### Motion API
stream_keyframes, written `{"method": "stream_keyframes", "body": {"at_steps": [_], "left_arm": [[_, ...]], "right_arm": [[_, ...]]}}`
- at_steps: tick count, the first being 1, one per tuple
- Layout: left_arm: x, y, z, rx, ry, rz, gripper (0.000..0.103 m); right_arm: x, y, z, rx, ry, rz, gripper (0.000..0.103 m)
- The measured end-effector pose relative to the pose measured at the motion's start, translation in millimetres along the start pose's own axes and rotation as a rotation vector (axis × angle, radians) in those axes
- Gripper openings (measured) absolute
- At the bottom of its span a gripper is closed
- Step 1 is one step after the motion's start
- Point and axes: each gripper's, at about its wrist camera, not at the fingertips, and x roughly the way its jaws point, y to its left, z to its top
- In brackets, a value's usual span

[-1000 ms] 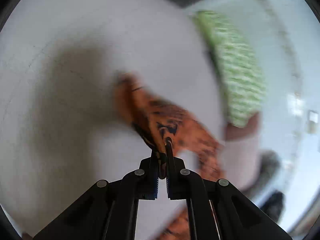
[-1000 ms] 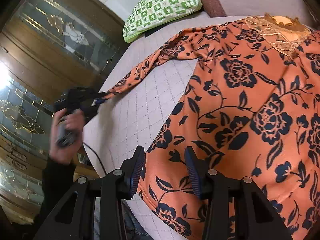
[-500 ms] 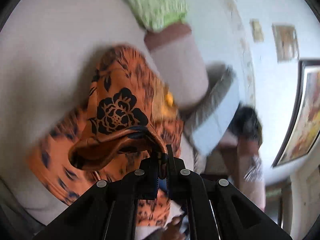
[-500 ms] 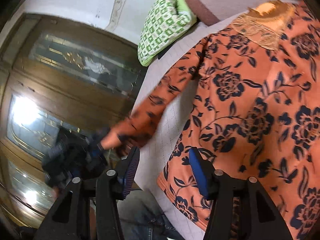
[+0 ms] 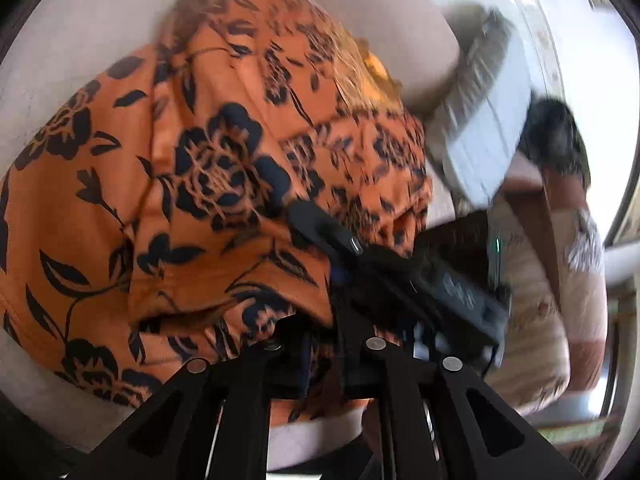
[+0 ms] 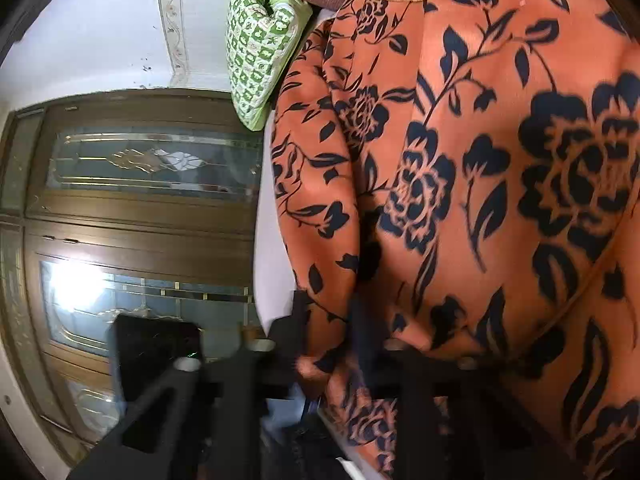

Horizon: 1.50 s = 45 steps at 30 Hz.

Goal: Fold small clothes

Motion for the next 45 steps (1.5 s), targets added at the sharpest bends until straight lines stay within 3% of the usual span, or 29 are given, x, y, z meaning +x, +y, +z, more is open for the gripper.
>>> {"method": "stream_keyframes", "body": {"at_steps": [1, 4, 7, 9, 11, 12, 15, 18, 19, 21, 23, 24, 25, 28, 29, 30, 32, 33, 34, 36, 39, 40, 41, 42, 43, 45], "left_arm": [[-3.3, -2.5, -2.6, 0.024, 0.011, -0.002, 0.011], [-23.1, -18.5, -21.5, 0.106, 0.015, -0.018, 0.026], [-58.0, -19.8, -32.1, 0.137, -0.053, -0.025, 0.039], [-81.2, -16.9, -21.7, 0.126, -0.111, -0.005, 0.055], [-85.8, -12.0, 3.7, 0.095, -0.167, 0.040, 0.055], [-82.1, -8.8, 20.5, 0.084, -0.179, 0.061, 0.055], [-59.6, 1.5, 61.8, 0.018, -0.167, 0.097, 0.054], [-39.9, 7.7, 100.0, -0.044, -0.204, 0.122, 0.054], [-34.5, 9.2, 110.3, -0.053, -0.219, 0.118, 0.054], [-30.5, 17.6, 131.2, -0.091, -0.254, 0.117, 0.054], [-21.1, 30.9, 149.1, -0.136, -0.278, 0.132, 0.054], [-16.3, 34.5, 159.5, -0.163, -0.284, 0.146, 0.053], [-11.0, 37.4, 166.1, -0.177, -0.284, 0.150, 0.053], [8.3, 46.5, 180.3, -0.209, -0.268, 0.110, 0.038], [17.1, 48.4, 184.1, -0.215, -0.253, 0.089, 0.027], [20.3, 50.1, 186.8, -0.215, -0.242, 0.094, 0.008], [25.7, 50.0, 186.6, -0.198, -0.238, 0.117, 0.005], [26.5, 49.4, 185.1, -0.187, -0.236, 0.113, 0.005], [27.9, 47.7, 182.1, -0.168, -0.236, 0.126, 0.005], [37.4, 48.1, 181.4, -0.145, -0.227, 0.155, 0.006], [45.1, 43.9, 178.2, -0.111, -0.213, 0.173, 0.011], [44.7, 41.3, 177.9, -0.103, -0.217, 0.166, 0.013], [38.9, 41.9, 178.7, -0.102, -0.226, 0.160, 0.022], [37.6, 41.9, 180.3, -0.108, -0.232, 0.152, 0.028], [39.6, 41.4, 182.2, -0.115, -0.234, 0.148, 0.028], [48.4, 44.0, 188.2, -0.121, -0.222, 0.147, 0.028]], "right_arm": [[-1.0, 0.7, 0.2, -0.007, -0.003, 0.000, 0.008], [-12.8, 10.5, -1.5, -0.051, -0.033, -0.041, 0.007], [-41.8, 27.0, -3.9, -0.101, -0.075, -0.099, 0.006], [-69.1, 43.9, -9.0, -0.161, -0.114, -0.183, 0.007], [-94.2, 51.1, -12.2, -0.196, -0.161, -0.269, 0.007], [-102.5, 48.2, -10.6, -0.197, -0.181, -0.319, 0.012], [-104.8, 20.1, -2.2, -0.147, -0.143, -0.399, 0.017], [-99.4, -11.9, 3.2, -0.071, -0.115, -0.358, 0.021], [-97.2, -18.5, 5.8, -0.050, -0.097, -0.359, 0.031], [-97.3, -22.8, 8.6, -0.041, -0.065, -0.333, 0.040], [-102.2, -25.5, 9.0, -0.043, -0.064, -0.327, 0.036], [-103.6, -25.0, 9.1, -0.048, -0.056, -0.333, 0.018], [-106.1, -24.0, 9.8, -0.044, -0.059, -0.311, 0.007], [-118.8, -7.8, 7.6, -0.063, -0.056, -0.242, 0.006], [-123.8, -0.2, 6.9, -0.081, -0.060, -0.230, 0.006], [-131.4, 7.0, 5.0, -0.103, -0.062, -0.221, 0.006], [-145.6, 11.0, 3.5, -0.116, -0.073, -0.221, 0.006], [-146.5, 6.2, 4.2, -0.123, -0.057, -0.262, 0.006], [-142.5, -1.9, 4.5, -0.135, -0.027, -0.364, 0.008], [-132.3, -30.3, 5.7, -0.069, 0.021, -0.494, 0.013], [-132.1, -40.1, 7.1, -0.043, 0.005, -0.510, 0.019], [-138.9, -27.3, 8.1, -0.087, -0.039, -0.516, 0.026], [-146.3, -12.6, 8.1, -0.139, -0.090, -0.501, 0.032], [-149.3, -3.8, 7.8, -0.172, -0.119, -0.489, 0.047], [-149.5, 1.4, 7.6, -0.198, -0.126, -0.490, 0.056], [-135.0, 1.6, 6.0, -0.218, -0.057, -0.531, 0.058]]}}
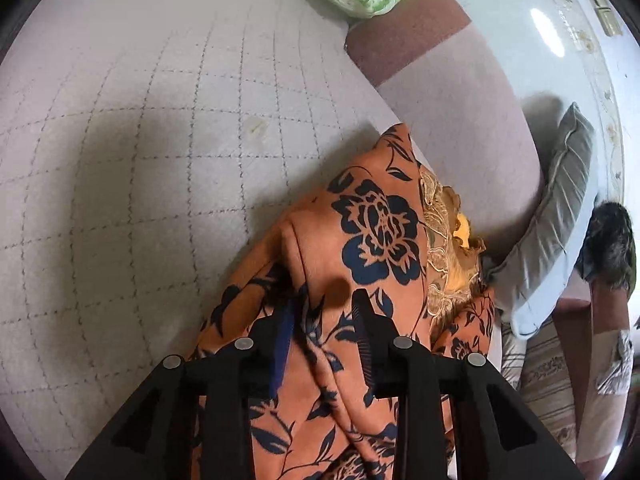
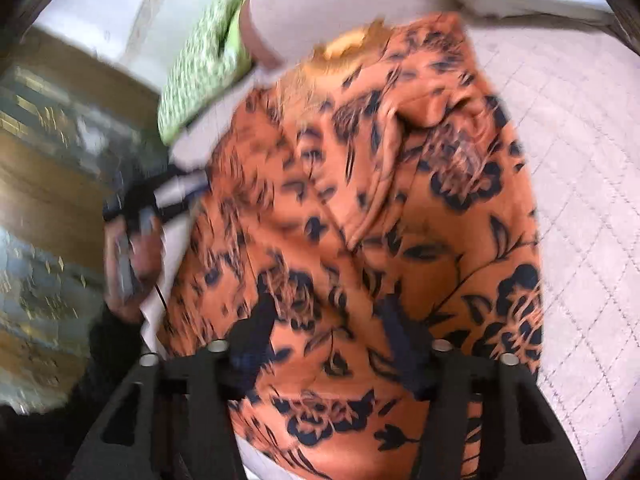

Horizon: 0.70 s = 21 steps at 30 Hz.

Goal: Fold small clothes

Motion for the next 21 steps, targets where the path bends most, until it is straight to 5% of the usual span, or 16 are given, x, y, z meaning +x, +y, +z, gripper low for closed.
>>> {"method": "stream_keyframes", "body": {"at_steps": [2, 4, 5, 10, 14, 17, 18, 21], "left_arm": [[12.0, 0.7, 2.3, 0.042, 0.015, 0.042, 0.024], [11.0, 2.2, 1.9, 0.044, 0.014, 0.063, 0.007], [8.0, 0.5, 1.8, 0.039, 0.007, 0.053, 0.005], [-11.5, -17.5, -3.3, 0.102, -0.059, 0.055, 0.006], [-9.5, -26.9, -22.1, 0.146, 0.043, 0.120, 0.014], [-38.0, -41.1, -53.4, 0.215, 0.025, 0.125, 0.023], [-46.2, -43.3, -65.8, 0.209, 0.029, 0.093, 0.027], [-54.4, -47.6, -123.6, 0.197, 0.118, -0.023, 0.029]], "right_arm": [[23.2, -10.3, -6.7, 0.037, 0.095, -0.055, 0.055], [28.5, -17.7, -9.9, 0.080, 0.109, -0.057, 0.016], [25.7, -22.3, -12.8, 0.095, 0.112, -0.052, 0.006], [-11.8, -20.8, -14.0, 0.104, 0.030, -0.009, 0.006], [16.3, -53.8, -27.2, 0.230, 0.076, 0.025, 0.014], [-2.1, -43.6, -29.3, 0.212, 0.000, 0.074, 0.034], [-12.9, -39.9, -33.1, 0.198, -0.034, 0.092, 0.048], [-24.2, -34.8, -49.6, 0.179, -0.087, 0.095, 0.051]]}}
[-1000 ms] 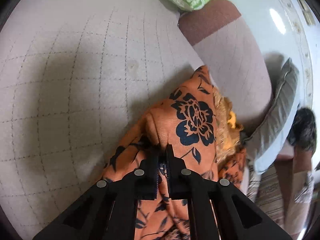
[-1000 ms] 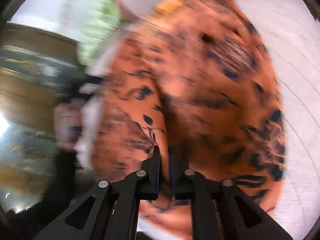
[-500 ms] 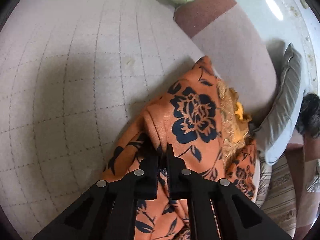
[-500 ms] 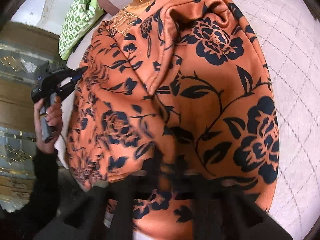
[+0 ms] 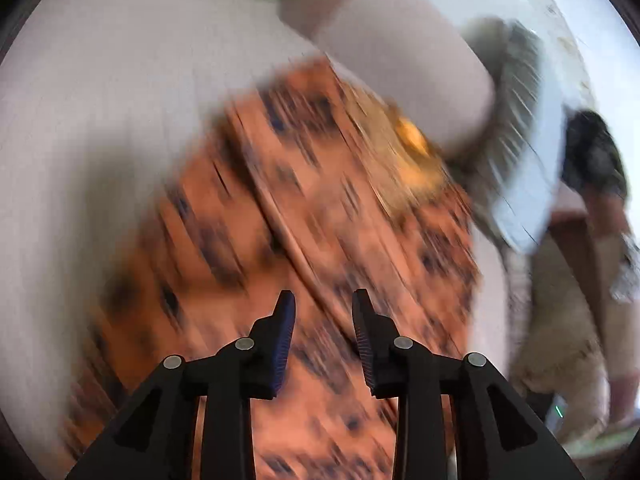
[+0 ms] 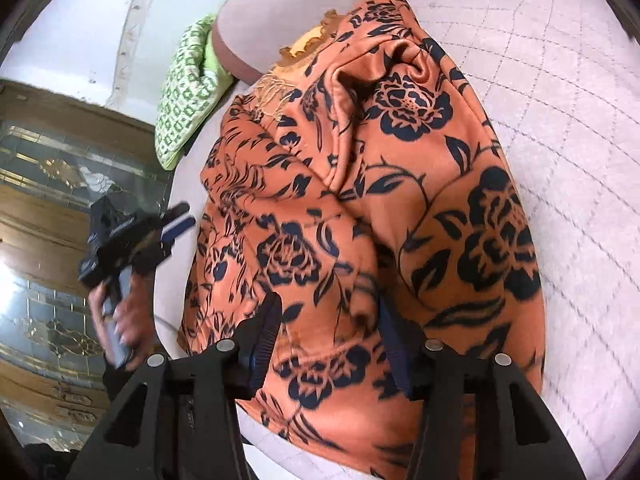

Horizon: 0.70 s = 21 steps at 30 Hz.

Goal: Fold small clothes

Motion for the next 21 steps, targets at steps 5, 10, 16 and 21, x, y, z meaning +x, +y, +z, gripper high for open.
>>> {"method": "stream_keyframes", "body": {"at_steps": [5, 10, 16, 21], "left_arm": [[28.1, -29.4, -67.5, 0.027, 0.088, -0.043, 0.028], [49.4, -37.4, -69.4, -0.059, 0.059, -0.017, 0.028], [73.7, -45.1, -62.9, -0.093, 0.076, 0.070, 0.005], [31.6, -50.4, -74.6, -0.083, 0.030, 0.023, 0.004]], "right_arm": [[8.2, -21.5, -6.6, 0.068, -0.018, -0.002, 0.047], [3.2, -25.1, -0.9, 0.079, -0.060, 0.052, 0.035], [6.5, -27.3, 1.7, 0.096, -0.051, 0.074, 0.007], [-20.4, -24.7, -2.0, 0.078, -0.070, 0.185, 0.007]]}}
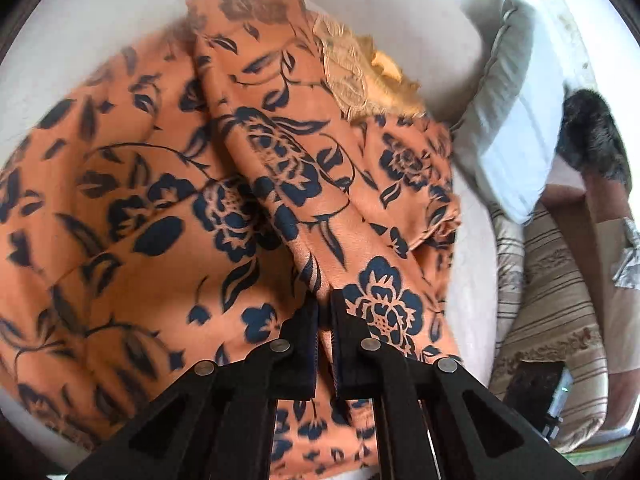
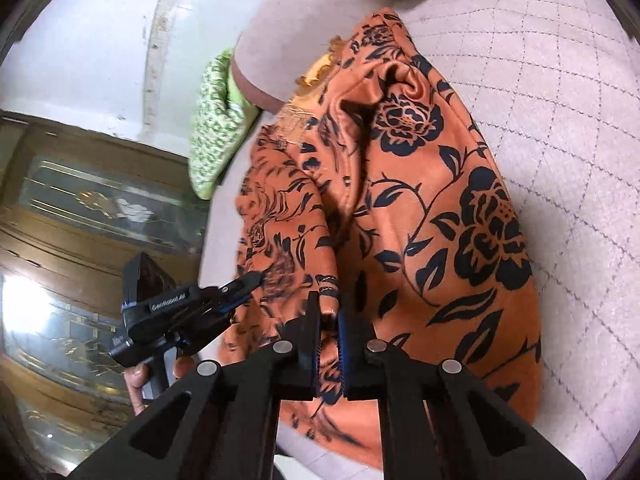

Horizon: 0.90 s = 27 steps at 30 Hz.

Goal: Fold small clothes

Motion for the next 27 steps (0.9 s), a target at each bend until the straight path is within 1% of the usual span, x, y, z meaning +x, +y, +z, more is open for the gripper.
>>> {"method": "stream_keyframes", "body": {"at_steps": [1, 2, 4, 5, 6, 7, 8, 9, 10, 11, 12, 13, 14, 15, 17, 20, 21, 22, 23, 25, 27], "left_arm": [[2.1, 2.2, -1.9, -0.002, 0.011, 0.018, 0.005], [11.9, 3.2, -3.6, 0.017, 0.039, 0.060, 0.006], [28.4, 8.6, -5.6, 0.047, 0.094, 0.137, 0.008], [29.0, 12.3, -8.3, 0.033, 0.095, 0.124, 0.008], [23.8, 13.6, -11.2, 0.022, 0.084, 0.105, 0.008], [16.1, 13.6, -14.4, 0.021, 0.078, 0.089, 0.009], [7.2, 13.7, -19.0, 0.034, 0.073, 0.072, 0.013], [-5.4, 13.7, -25.1, 0.057, 0.060, 0.056, 0.020], [-14.7, 14.6, -29.4, 0.072, 0.048, 0.054, 0.024], [-32.2, 18.1, -34.6, 0.097, 0.022, 0.056, 0.028], [-45.3, 19.9, -39.1, 0.121, -0.002, 0.058, 0.030], [-63.2, 25.2, -41.7, 0.139, -0.030, 0.067, 0.031], [-80.5, 31.5, -43.4, 0.146, -0.059, 0.076, 0.034], [-93.4, 36.9, -45.7, 0.145, -0.084, 0.074, 0.037], [-119.7, 43.0, -50.6, 0.133, -0.136, 0.059, 0.039], [-141.8, 50.6, -49.0, 0.121, -0.191, 0.067, 0.041], [-147.6, 50.3, -49.2, 0.129, -0.210, 0.075, 0.042], [-153.1, 46.8, -47.3, 0.144, -0.234, 0.106, 0.042], [-165.2, 46.6, -49.1, 0.157, -0.252, 0.121, 0.042], [-177.5, 38.5, -45.1, 0.187, -0.285, 0.127, 0.044], [-181.3, 26.4, -34.3, 0.214, -0.313, 0.145, 0.045]], "right_arm": [[3.5, -2.1, -0.5, 0.001, 0.020, -0.017, 0.007], [9.3, -5.2, -0.7, 0.010, 0.039, -0.045, 0.007], [25.5, -12.1, -2.1, 0.018, 0.086, -0.144, 0.007], [28.0, -12.5, -2.2, 0.013, 0.090, -0.164, 0.007], [27.9, -10.2, -3.0, -0.004, 0.087, -0.183, 0.012], [25.9, -8.2, -4.1, -0.016, 0.081, -0.191, 0.014], [21.5, -6.1, -6.1, -0.031, 0.065, -0.197, 0.015], [18.6, -5.7, -7.4, -0.033, 0.053, -0.198, 0.023], [11.9, -3.8, -8.2, -0.034, 0.023, -0.195, 0.029], [6.0, -1.4, -7.8, -0.038, -0.004, -0.186, 0.031], [-3.6, 4.3, -8.2, -0.049, -0.052, -0.167, 0.035], [-9.4, 7.4, -9.6, -0.055, -0.081, -0.161, 0.044], [-14.1, 10.7, -10.8, -0.060, -0.112, -0.158, 0.049], [-21.1, 15.5, -16.3, -0.070, -0.152, -0.149, 0.057], [-27.3, 19.4, -23.6, -0.087, -0.177, -0.141, 0.059], [-30.8, 30.4, -37.2, -0.118, -0.207, -0.151, 0.059], [-32.4, 36.0, -40.5, -0.129, -0.222, -0.148, 0.059], [-35.2, 40.4, -41.6, -0.136, -0.239, -0.151, 0.059], [-37.2, 45.0, -41.3, -0.141, -0.261, -0.159, 0.059], [-43.3, 55.1, -38.4, -0.152, -0.290, -0.160, 0.059], [-48.1, 65.8, -33.9, -0.162, -0.308, -0.163, 0.059]]}}
